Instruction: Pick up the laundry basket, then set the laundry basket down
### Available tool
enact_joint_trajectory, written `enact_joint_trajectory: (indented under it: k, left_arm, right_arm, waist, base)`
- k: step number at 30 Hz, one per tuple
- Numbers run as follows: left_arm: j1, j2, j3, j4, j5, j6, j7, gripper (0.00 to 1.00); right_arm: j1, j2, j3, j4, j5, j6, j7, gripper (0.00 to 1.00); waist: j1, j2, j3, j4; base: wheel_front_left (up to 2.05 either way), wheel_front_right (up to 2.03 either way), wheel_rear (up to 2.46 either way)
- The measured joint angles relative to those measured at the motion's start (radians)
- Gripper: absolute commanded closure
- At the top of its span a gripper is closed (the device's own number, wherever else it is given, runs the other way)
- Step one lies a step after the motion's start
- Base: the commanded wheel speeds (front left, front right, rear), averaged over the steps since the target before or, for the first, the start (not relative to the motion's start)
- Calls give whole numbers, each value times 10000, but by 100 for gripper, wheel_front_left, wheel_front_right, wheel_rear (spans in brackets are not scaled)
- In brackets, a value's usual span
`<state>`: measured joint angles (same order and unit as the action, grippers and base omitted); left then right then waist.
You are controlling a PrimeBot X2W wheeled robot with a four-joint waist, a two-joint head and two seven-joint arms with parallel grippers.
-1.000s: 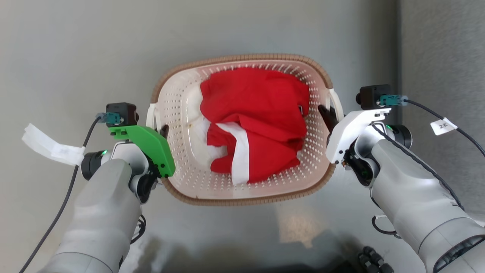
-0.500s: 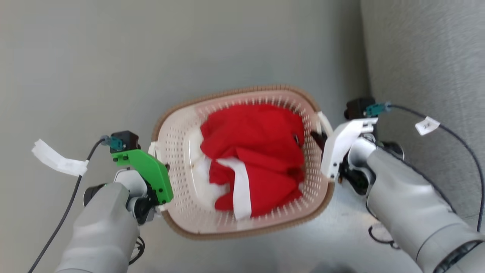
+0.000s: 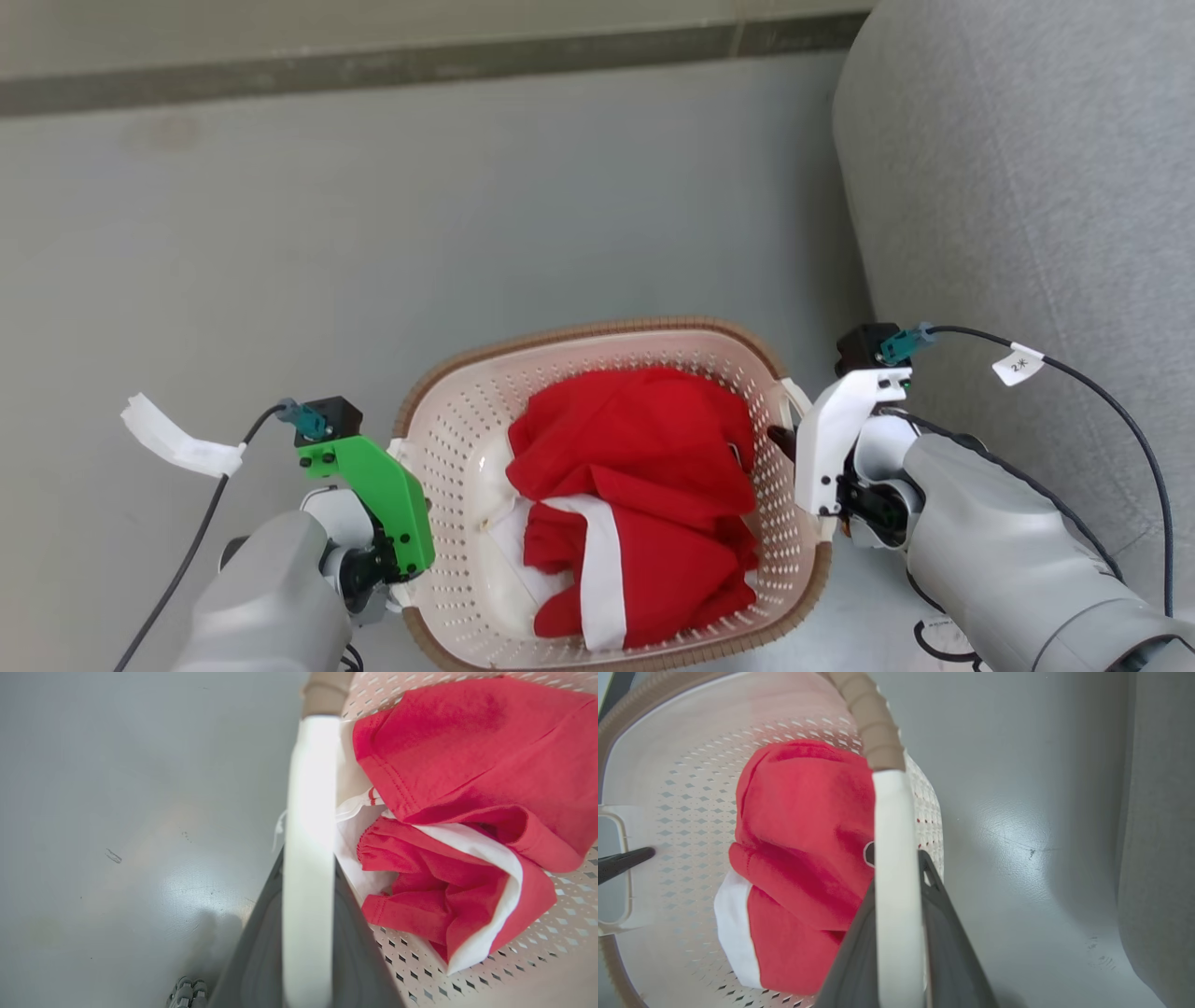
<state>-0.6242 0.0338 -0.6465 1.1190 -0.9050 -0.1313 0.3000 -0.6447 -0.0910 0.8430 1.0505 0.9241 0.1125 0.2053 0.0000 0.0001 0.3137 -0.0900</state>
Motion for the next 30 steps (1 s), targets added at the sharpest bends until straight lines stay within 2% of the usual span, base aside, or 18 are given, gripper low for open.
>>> enact_joint_trajectory:
  k: [14, 30]
  left_arm:
    - [175, 94, -359, -100, -163, 8, 802, 100]
    - [334, 153, -593, -165, -604, 15, 1461, 100]
  right_arm:
    - [184, -46, 370, 96, 546, -2, 965, 100]
    - [175, -144, 844, 109, 738, -4, 1747, 100]
  waist:
    - [0, 0, -1322, 18]
    - [0, 0, -1612, 59]
  base:
    - [0, 0, 0]
    - [0, 0, 0]
